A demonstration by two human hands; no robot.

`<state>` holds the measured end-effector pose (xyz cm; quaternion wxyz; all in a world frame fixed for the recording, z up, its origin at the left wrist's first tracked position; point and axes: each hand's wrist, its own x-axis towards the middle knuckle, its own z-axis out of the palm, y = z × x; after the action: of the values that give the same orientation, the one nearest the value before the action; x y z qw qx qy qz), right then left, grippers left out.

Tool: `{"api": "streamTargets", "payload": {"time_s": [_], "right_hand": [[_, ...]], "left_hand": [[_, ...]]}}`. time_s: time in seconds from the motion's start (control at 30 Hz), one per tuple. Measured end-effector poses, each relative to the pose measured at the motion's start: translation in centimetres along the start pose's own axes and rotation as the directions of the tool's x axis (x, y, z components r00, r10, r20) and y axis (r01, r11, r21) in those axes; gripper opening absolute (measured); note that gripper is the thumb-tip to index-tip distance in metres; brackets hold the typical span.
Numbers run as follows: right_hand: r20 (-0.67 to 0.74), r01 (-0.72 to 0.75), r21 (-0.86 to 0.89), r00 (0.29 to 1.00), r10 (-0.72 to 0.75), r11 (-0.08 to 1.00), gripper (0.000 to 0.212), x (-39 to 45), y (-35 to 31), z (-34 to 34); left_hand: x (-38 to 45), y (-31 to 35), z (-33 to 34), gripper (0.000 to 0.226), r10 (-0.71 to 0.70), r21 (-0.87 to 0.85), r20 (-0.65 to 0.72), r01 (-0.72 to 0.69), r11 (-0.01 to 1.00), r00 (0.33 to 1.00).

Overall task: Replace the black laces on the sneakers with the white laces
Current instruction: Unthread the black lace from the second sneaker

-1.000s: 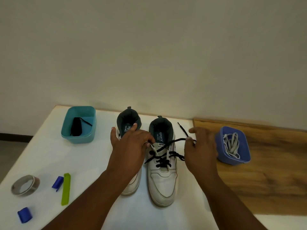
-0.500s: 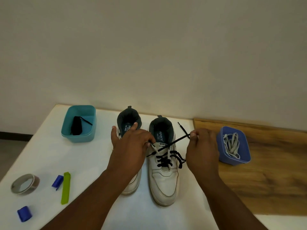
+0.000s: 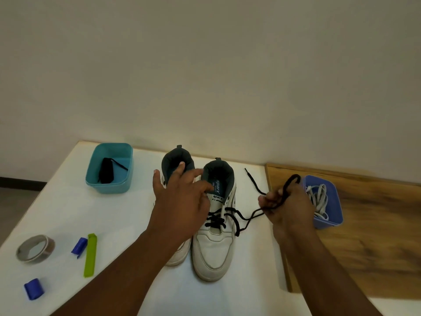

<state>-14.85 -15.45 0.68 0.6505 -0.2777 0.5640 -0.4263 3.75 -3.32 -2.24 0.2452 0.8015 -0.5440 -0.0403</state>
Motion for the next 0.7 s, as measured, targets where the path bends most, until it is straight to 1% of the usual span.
{"api": "streamTargets", "payload": {"time_s": [0.03, 0.07, 0.1, 0.13, 0.17, 0.2, 0.23, 0.27, 0.3, 0.33, 0.37, 0.4, 0.43, 0.47, 0.5, 0.53, 0.57, 0.6, 0.63, 0.67, 0.7], "right_hand": [[0.043, -0.017, -0.065, 0.999, 0.020, 0.998, 0.032, 0.1, 0.1, 0.1], [0.086, -0.001, -0.234, 0.996, 0.022, 0.972, 0.030, 0.2, 0.3, 0.0], [0.146, 0.052, -0.492, 0.989, 0.024, 0.869, 0.025, 0.4, 0.5, -0.2], [0.218, 0.129, -0.736, 0.975, 0.052, 0.664, 0.021, 0.3, 0.7, -0.3], [0.259, 0.196, -0.881, 0.962, 0.091, 0.430, 0.021, 0.3, 1.0, -0.6], [0.274, 0.245, -0.940, 0.957, 0.098, 0.237, 0.021, 0.3, 1.4, -0.9], [0.289, 0.286, -0.956, 0.957, 0.035, 0.070, 0.018, 0.3, 1.9, -1.3], [0.326, 0.321, -0.945, 0.942, -0.084, -0.066, 0.013, 0.1, 2.2, -1.5], [0.385, 0.357, -0.920, 0.899, -0.207, -0.161, 0.013, -0.1, 2.5, -1.6], [0.445, 0.407, -0.895, 0.846, -0.293, -0.182, 0.025, -0.2, 2.7, -1.6], [0.520, 0.506, -0.852, 0.785, -0.336, -0.135, 0.040, -0.1, 2.8, -1.5], [0.596, 0.616, -0.785, 0.723, -0.348, -0.065, 0.052, -0.3, 2.9, -1.0], [0.666, 0.710, -0.705, 0.665, -0.338, 0.007, 0.059, -0.4, 3.1, -0.3], [0.731, 0.772, -0.635, 0.612, -0.302, 0.030, 0.061, -0.8, 3.2, 0.4], [0.778, 0.805, -0.593, 0.568, -0.269, -0.014, 0.059, -1.0, 3.6, 0.8], [0.803, 0.818, -0.571, 0.539, -0.254, -0.072, 0.053, -1.0, 4.0, 1.0], [0.805, 0.818, -0.568, 0.530, -0.269, -0.088, 0.044, -1.0, 4.2, 1.0], [0.787, 0.814, -0.579, 0.543, -0.293, -0.048, 0.035, -0.9, 4.2, 0.9], [0.769, 0.814, -0.580, 0.554, -0.318, 0.015, 0.028, -0.8, 4.2, 0.9], [0.760, 0.819, -0.570, 0.556, -0.337, 0.067, 0.024, -0.7, 4.1, 0.8], [0.752, 0.817, -0.568, 0.563, -0.343, 0.097, 0.023, -0.7, 3.9, 0.8]], "left_hand": [[-0.2, 0.3, 0.1, 0.030, 0.012, -0.004, 0.017, -0.012, 1.000, 1.000], [-0.3, 0.5, 0.2, 0.032, 0.027, 0.011, 0.039, -0.028, 1.000, 0.999], [-0.5, 0.5, 0.3, 0.034, 0.038, 0.042, 0.067, -0.041, 0.998, 0.997], [-0.6, 0.4, 0.5, 0.034, 0.046, 0.083, 0.087, -0.053, 0.995, 0.995], [-0.6, 0.3, 0.6, 0.035, 0.051, 0.115, 0.100, -0.062, 0.991, 0.994], [-0.6, 0.3, 0.6, 0.035, 0.052, 0.138, 0.106, -0.067, 0.988, 0.993], [-0.5, 0.3, 0.7, 0.035, 0.056, 0.154, 0.108, -0.073, 0.985, 0.993], [-0.5, 0.5, 0.7, 0.035, 0.065, 0.169, 0.110, -0.083, 0.982, 0.992], [-0.5, 0.6, 0.8, 0.035, 0.075, 0.181, 0.113, -0.095, 0.979, 0.991], [-0.5, 0.8, 0.9, 0.034, 0.081, 0.189, 0.115, -0.102, 0.977, 0.990], [-0.5, 0.9, 1.0, 0.033, 0.082, 0.192, 0.114, -0.103, 0.976, 0.990], [-0.5, 0.8, 1.2, 0.031, 0.079, 0.195, 0.110, -0.099, 0.976, 0.991], [-0.5, 0.8, 1.3, 0.029, 0.074, 0.195, 0.109, -0.094, 0.976, 0.991], [-0.5, 0.7, 1.4, 0.027, 0.071, 0.194, 0.110, -0.091, 0.977, 0.991], [-0.5, 0.6, 1.5, 0.023, 0.070, 0.190, 0.106, -0.090, 0.978, 0.992], [-0.6, 0.6, 1.7, 0.019, 0.073, 0.186, 0.096, -0.090, 0.978, 0.993], [-0.6, 0.6, 1.8, 0.015, 0.078, 0.179, 0.082, -0.091, 0.980, 0.994], [-0.6, 0.6, 1.9, 0.012, 0.082, 0.173, 0.063, -0.092, 0.981, 0.995], [-0.6, 0.7, 2.0, 0.011, 0.083, 0.173, 0.040, -0.088, 0.981, 0.996], [-0.6, 0.9, 1.9, 0.014, 0.071, 0.181, 0.014, -0.072, 0.981, 0.997], [-0.5, 1.0, 1.7, 0.020, 0.045, 0.190, -0.019, -0.041, 0.981, 0.999]]}}
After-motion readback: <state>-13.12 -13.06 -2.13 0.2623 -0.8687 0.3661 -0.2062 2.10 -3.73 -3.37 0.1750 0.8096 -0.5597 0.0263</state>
